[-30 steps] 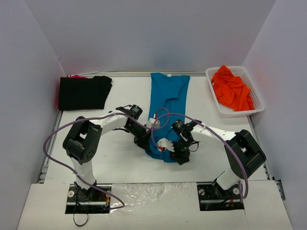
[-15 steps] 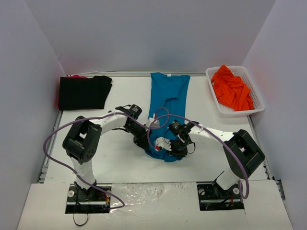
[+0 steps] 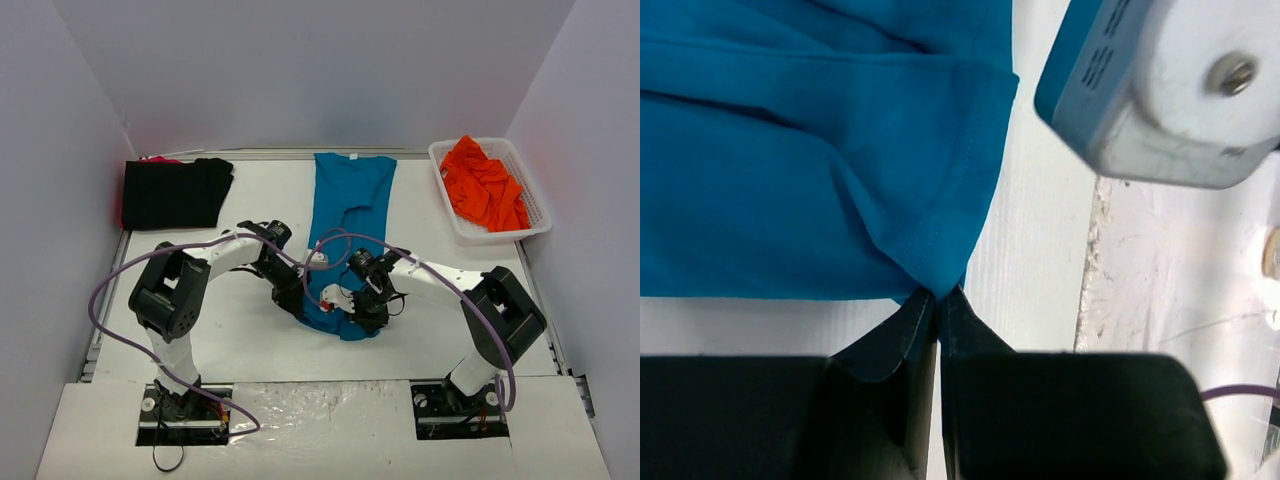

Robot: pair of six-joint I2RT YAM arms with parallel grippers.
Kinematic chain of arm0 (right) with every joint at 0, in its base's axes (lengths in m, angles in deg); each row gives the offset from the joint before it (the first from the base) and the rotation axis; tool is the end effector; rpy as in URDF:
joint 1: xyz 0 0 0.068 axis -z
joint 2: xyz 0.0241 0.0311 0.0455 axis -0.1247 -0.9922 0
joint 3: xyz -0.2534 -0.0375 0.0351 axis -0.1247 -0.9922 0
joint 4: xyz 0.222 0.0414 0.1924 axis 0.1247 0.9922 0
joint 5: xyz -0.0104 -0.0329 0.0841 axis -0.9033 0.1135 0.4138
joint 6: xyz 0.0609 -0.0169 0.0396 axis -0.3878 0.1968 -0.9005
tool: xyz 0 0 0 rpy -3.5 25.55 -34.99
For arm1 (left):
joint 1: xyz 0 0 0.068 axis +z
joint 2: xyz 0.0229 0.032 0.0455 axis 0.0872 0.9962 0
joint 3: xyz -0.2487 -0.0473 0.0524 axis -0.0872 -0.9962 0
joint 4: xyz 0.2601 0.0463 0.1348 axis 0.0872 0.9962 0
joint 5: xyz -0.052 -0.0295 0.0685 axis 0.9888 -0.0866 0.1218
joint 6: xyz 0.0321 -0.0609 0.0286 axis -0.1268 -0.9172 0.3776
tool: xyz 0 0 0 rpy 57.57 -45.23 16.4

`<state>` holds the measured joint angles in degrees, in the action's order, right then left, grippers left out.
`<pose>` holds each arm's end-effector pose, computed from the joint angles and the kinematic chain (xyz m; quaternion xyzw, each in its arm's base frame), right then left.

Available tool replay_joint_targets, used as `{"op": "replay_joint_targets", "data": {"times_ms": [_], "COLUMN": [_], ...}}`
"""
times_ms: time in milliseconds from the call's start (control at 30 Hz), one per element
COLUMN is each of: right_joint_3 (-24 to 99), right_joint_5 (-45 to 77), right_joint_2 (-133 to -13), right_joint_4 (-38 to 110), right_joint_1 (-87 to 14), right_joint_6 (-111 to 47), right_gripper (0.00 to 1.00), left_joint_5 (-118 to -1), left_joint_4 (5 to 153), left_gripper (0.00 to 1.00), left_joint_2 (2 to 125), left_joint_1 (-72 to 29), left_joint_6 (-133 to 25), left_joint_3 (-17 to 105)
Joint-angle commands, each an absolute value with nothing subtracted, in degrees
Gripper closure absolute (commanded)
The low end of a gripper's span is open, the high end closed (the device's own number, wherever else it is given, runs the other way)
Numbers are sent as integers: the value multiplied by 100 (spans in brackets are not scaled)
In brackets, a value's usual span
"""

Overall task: Fold and stack the t-shirts
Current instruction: Grab the bottom of the folded rectangular tshirt with both arms

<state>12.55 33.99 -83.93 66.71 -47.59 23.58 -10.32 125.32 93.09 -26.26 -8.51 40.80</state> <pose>0.2253 0.2273 0.0957 -0.7008 0.6628 0.2071 0.1637 0.2853 -0.2349 0.1282 0.5045 0.7154 -0.4761 0.0832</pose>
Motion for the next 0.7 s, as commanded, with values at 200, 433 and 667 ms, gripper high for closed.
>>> {"op": "replay_joint_targets", "data": {"times_ms": [200,433,667], "right_joint_3": [1782,1896,2054], "right_joint_5": [4386,4729,4862], "right_joint_2": [-7954,-7725,-7794], "right_joint_4": [8136,8865,9095], "right_joint_1": [-4443,-4373,-4355], "right_joint_6": [3016,3755,3984], "right_gripper": [100,100,100], "left_joint_5": [-454,-216,-382], "left_joint_4": [14229,15091,14803], "left_gripper": [98,98,98], "left_joint_2": [8929,8806,8752], "left_joint_1": [-2664,-2857,-3103], "left_joint_6": [846,1901,1367], "left_joint_3": [4337,4293,4415]}}
